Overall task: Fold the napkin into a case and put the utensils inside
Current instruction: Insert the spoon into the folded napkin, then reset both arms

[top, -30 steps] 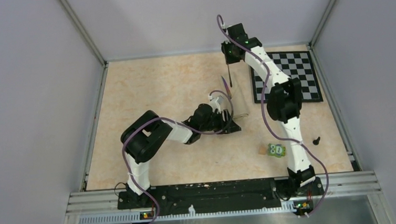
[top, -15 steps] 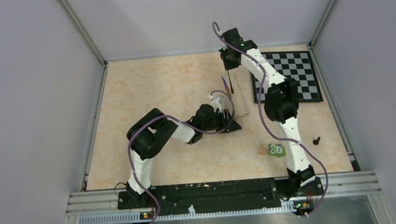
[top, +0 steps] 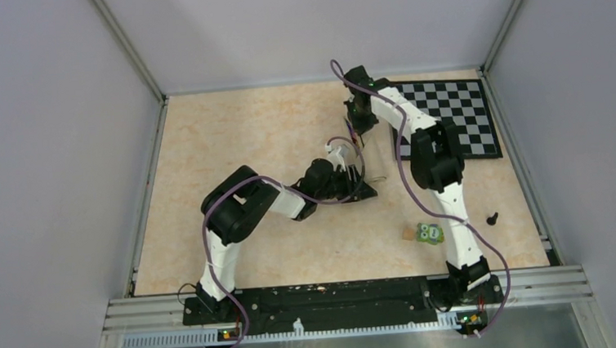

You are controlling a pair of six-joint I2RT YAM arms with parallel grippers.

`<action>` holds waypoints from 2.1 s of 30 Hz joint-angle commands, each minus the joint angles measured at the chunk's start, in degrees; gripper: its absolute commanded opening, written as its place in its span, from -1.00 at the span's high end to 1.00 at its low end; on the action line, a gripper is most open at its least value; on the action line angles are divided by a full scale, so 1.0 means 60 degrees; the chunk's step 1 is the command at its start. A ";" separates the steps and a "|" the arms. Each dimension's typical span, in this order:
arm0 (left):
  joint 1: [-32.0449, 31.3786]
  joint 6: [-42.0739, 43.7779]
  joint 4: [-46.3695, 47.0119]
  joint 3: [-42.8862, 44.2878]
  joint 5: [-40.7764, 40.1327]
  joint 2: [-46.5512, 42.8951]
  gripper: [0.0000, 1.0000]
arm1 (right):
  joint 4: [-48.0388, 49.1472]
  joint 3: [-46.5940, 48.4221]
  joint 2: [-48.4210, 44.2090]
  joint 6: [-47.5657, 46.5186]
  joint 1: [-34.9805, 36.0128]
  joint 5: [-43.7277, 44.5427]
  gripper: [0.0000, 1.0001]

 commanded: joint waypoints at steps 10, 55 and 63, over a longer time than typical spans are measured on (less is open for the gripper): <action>0.0363 -0.0101 -0.0035 0.0189 0.0062 0.0365 0.00 | 0.0706 -0.2330 -0.2260 0.0734 0.0333 0.0005 1.00; 0.0418 0.5012 -1.2408 0.3356 -0.5230 -1.2525 -0.98 | -0.1906 -0.4991 -1.6541 0.0656 0.0849 0.0314 -0.55; 0.0423 0.5030 -1.3706 0.5238 -0.5751 -1.3348 -0.97 | -0.2093 -0.3678 -1.7079 0.0623 0.0838 0.0164 -0.59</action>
